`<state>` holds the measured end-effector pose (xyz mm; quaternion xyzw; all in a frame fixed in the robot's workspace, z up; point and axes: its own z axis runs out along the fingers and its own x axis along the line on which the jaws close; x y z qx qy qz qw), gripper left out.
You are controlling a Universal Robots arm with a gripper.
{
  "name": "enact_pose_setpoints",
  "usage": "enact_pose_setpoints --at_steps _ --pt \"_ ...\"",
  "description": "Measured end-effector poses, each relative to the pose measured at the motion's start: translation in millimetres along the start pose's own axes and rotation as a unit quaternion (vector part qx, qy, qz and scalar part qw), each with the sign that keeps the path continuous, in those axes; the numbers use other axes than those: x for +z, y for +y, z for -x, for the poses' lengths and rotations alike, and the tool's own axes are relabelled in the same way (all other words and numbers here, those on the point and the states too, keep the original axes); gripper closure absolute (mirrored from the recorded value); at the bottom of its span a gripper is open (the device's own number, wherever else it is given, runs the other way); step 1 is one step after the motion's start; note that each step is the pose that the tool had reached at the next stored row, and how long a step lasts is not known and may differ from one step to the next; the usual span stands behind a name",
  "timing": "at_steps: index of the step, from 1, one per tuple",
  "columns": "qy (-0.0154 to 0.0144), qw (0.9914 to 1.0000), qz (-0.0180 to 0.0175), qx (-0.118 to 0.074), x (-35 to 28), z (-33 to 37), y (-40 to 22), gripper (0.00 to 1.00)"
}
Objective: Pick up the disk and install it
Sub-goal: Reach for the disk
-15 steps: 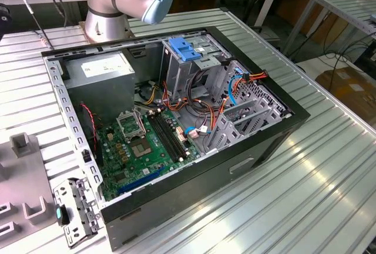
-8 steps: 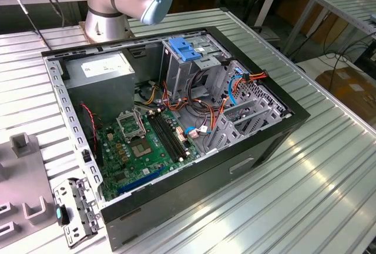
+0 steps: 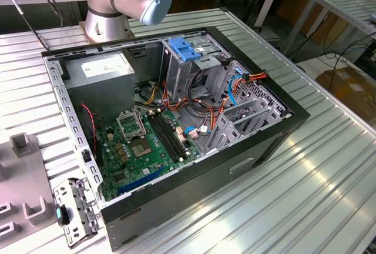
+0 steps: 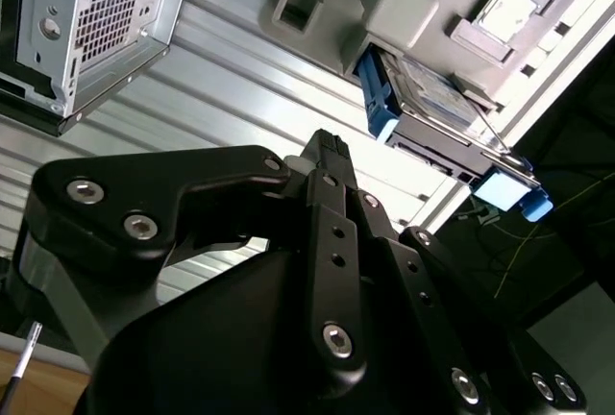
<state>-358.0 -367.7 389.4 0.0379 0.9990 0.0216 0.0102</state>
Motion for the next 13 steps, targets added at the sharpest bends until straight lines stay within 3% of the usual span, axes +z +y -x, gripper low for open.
enact_pose_setpoints --at_steps 13 --pt "0.0018 1.0 -0.0001 0.0 0.0 -22.0 0.4 0.89"
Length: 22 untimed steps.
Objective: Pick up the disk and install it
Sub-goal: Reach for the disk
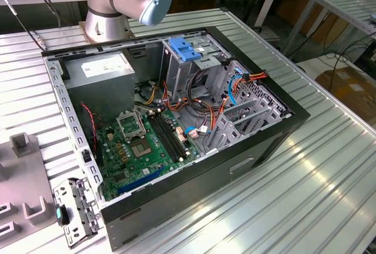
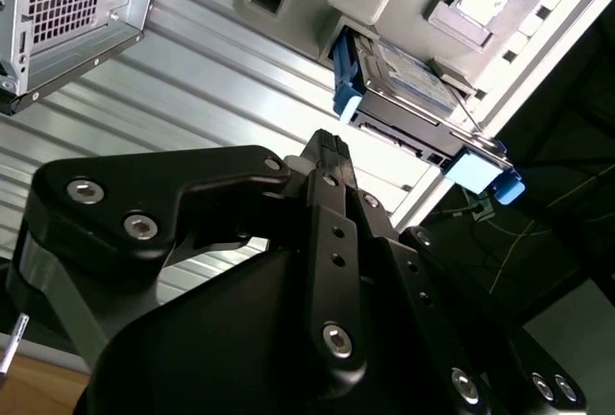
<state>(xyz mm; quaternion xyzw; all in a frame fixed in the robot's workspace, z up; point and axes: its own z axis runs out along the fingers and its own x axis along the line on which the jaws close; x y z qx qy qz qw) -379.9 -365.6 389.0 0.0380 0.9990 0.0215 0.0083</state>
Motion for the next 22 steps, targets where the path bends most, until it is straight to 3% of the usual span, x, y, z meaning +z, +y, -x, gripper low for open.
enact_pose_setpoints --at_steps 22 --pt "0.0019 1.0 -0.0002 0.0 0.0 -41.4 -1.0 0.89"
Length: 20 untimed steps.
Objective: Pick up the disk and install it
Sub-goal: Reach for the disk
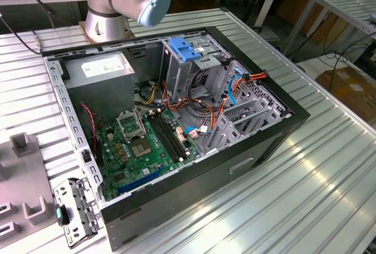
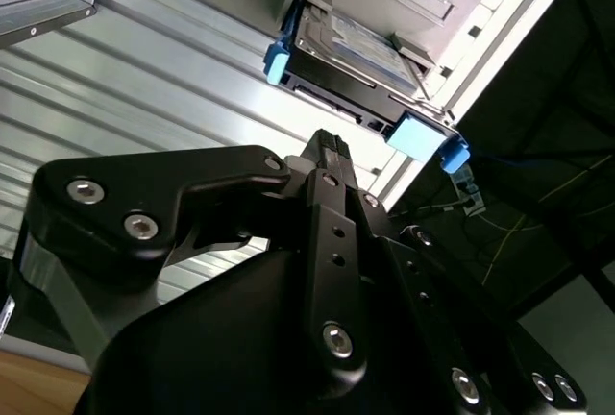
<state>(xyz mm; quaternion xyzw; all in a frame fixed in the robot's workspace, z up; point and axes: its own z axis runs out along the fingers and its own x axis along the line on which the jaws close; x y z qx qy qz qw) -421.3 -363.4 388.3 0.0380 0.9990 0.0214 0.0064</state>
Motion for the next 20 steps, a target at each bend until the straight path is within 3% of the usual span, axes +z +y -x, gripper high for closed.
enact_pose_setpoints --at_steps 7,16,20 --pt "0.0004 1.0 0.0 0.0 0.2 -13.7 -0.9 0.89" --pt "0.0011 1.0 -0.0001 0.0 1.4 -39.3 -5.3 0.89" --pt "0.0012 1.0 -0.0001 0.0 1.3 -41.5 -5.5 0.89"
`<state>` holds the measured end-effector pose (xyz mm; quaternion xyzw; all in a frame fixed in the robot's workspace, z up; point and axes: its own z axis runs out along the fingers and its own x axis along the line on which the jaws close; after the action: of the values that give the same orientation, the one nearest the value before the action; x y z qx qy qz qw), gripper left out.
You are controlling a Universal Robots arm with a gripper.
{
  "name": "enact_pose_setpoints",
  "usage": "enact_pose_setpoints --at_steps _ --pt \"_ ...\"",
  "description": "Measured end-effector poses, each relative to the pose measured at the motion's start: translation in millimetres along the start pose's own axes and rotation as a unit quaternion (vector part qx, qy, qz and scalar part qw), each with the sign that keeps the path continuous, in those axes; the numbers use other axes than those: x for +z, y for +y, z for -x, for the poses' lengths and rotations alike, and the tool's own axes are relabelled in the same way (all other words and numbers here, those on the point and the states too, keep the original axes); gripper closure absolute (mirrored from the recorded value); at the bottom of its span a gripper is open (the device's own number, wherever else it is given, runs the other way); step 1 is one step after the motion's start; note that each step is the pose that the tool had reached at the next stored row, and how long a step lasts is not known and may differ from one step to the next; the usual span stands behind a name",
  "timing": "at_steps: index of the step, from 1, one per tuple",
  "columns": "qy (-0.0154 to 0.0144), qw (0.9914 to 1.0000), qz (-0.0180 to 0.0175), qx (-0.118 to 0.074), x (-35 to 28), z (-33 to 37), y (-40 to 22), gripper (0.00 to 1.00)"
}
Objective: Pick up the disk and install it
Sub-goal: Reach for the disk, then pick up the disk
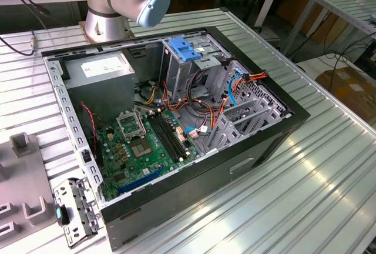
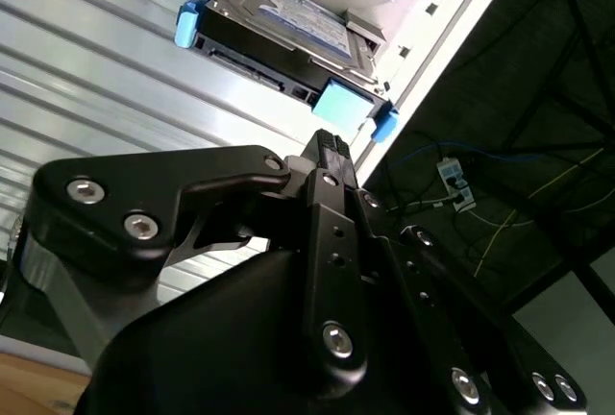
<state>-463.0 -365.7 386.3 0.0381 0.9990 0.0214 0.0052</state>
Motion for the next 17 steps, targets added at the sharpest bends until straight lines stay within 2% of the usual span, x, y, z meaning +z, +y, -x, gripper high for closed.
enact_pose_setpoints --at_steps 8,10,13,17 --pt "0.0 1.0 0.0 0.0 0.0 -0.4 -0.5 0.89" --pt "0.0 1.0 0.0 0.0 -0.1 -0.3 -3.3 0.89" --pt "-0.0001 1.0 0.0 0.0 -0.4 -0.2 -11.1 0.89" --pt "0.0 1.0 0.0 0.0 -0.4 -0.3 -12.0 0.89"
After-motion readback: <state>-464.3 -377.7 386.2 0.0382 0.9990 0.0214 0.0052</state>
